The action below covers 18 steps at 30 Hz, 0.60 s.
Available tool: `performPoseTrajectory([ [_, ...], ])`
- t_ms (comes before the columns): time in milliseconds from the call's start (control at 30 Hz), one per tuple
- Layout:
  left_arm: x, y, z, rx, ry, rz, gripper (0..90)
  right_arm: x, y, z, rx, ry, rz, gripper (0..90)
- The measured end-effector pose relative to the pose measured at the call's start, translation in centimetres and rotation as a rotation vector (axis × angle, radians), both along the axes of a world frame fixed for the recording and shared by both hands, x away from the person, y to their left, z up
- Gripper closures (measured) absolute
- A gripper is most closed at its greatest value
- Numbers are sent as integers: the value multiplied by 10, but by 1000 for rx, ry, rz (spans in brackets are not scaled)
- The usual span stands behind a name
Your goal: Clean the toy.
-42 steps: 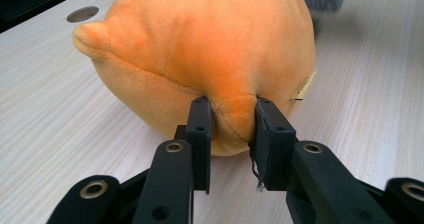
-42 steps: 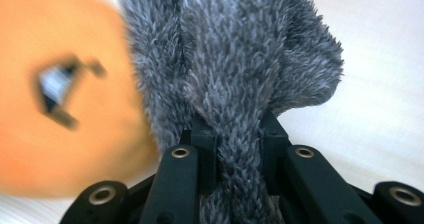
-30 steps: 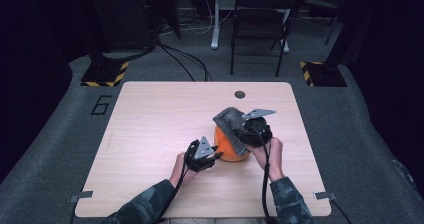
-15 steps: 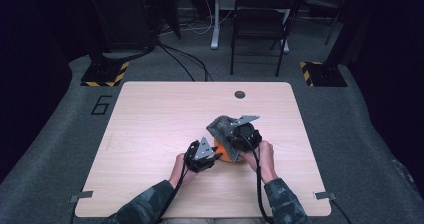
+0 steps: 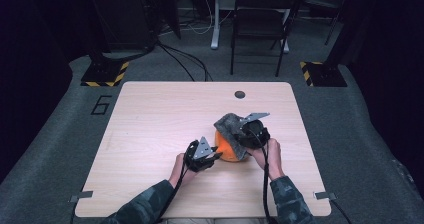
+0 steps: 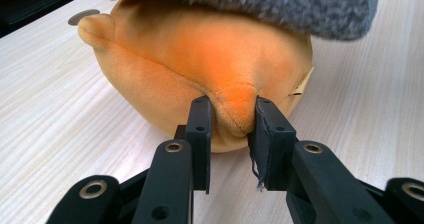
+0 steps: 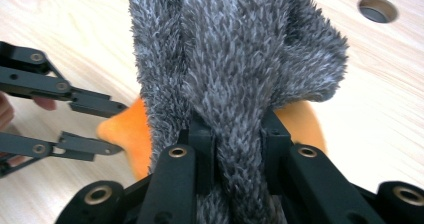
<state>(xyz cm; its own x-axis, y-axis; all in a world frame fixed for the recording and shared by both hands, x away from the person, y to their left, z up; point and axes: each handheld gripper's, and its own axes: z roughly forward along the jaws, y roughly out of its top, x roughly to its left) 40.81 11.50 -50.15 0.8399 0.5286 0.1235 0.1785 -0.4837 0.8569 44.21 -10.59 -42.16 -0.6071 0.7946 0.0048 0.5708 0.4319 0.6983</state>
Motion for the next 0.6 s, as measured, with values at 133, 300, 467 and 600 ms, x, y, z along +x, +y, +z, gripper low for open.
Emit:
performPoseTrajectory([
  [133,0,1,0,5,1,2,718,4,-14,-2,20,15,-38,735],
  [300,1,1,0,-1,6,4,719,8,-33,-8,42,30,-89,737],
  [467,2,2,0,-7,15,0,721,16,-51,-20,66,72,-143,740],
  [600,1,0,1,-4,7,-2,723,18,-56,-26,73,82,-159,740],
])
